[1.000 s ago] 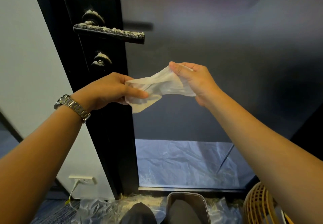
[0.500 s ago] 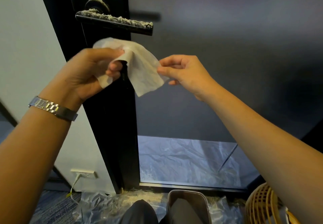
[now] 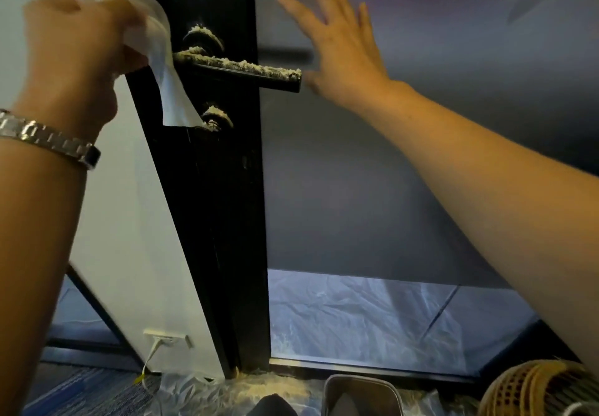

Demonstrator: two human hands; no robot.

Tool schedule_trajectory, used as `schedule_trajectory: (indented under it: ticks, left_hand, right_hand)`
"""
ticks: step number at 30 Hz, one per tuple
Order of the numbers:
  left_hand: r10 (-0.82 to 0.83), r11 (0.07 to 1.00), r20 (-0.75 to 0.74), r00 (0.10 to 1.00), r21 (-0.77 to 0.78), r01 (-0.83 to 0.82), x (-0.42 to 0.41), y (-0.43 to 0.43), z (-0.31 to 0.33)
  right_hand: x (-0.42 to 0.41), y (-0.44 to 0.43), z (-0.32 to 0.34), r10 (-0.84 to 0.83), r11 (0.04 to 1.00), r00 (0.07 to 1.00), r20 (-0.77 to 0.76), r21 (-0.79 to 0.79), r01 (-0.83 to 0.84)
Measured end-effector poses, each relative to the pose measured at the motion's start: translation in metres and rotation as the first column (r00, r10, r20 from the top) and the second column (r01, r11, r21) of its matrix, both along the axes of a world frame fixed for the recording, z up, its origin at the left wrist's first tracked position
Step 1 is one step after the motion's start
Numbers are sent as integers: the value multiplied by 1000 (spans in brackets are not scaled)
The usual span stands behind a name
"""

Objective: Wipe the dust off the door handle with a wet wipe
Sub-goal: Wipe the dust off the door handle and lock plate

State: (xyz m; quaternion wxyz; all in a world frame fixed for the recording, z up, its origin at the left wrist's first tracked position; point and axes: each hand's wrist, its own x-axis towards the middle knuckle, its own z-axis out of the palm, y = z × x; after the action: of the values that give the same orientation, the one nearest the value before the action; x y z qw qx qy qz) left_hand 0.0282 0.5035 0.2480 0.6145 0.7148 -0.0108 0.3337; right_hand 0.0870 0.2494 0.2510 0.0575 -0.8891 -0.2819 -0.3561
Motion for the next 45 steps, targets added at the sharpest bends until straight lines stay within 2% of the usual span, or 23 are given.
schedule_trajectory:
  ticks: [3,5,9,16,21,25,28,29,33,38,41,45]
  left_hand:
    - [137,974,104,985,169,-153,-7,-24,5]
    - [142,942,126,982,287,-173,-9,-32,7]
    - [197,865,70,978,457,-207,5,-34,13]
    - [285,714,148,947,627,-313,16,-49,19]
    - [330,732,95,939,603,-318,19,-41,22]
    - [260,675,179,949,669,-312,16,-54,17]
    - [265,727,136,955,622,-290,15,-49,17]
    - [259,736,136,956,613,-286,14,-48,17]
    - [220,674,173,960,685,-277,14,-57,16]
    - [279,730,161,947,605,-318,15,-50,20]
    - [217,680,174,961,679,-277,17,-54,21]
    - [264,727,91,960,636,-260,17,-42,27]
  right_hand:
    - [10,7,0,-117,976,991,63,-180,126]
    - [13,13,-4,-168,958,980,107,-219,188]
    - [19,17,-11,-213,946,962,170,-209,247]
    - [24,22,-18,-222,950,954,201,-175,258]
    - [24,23,-19,-212,955,959,186,-168,244]
    - [20,24,-19,-212,959,964,159,-158,237]
    - [17,25,-19,-216,956,965,151,-167,241]
    - [17,25,-19,-220,954,963,158,-171,246]
    - [17,33,-9,-245,931,943,224,-216,293]
    - [26,40,-4,-168,954,930,328,-183,236]
    - [24,42,-6,-215,926,911,352,-222,305]
    - [21,44,-5,-208,926,932,297,-246,285]
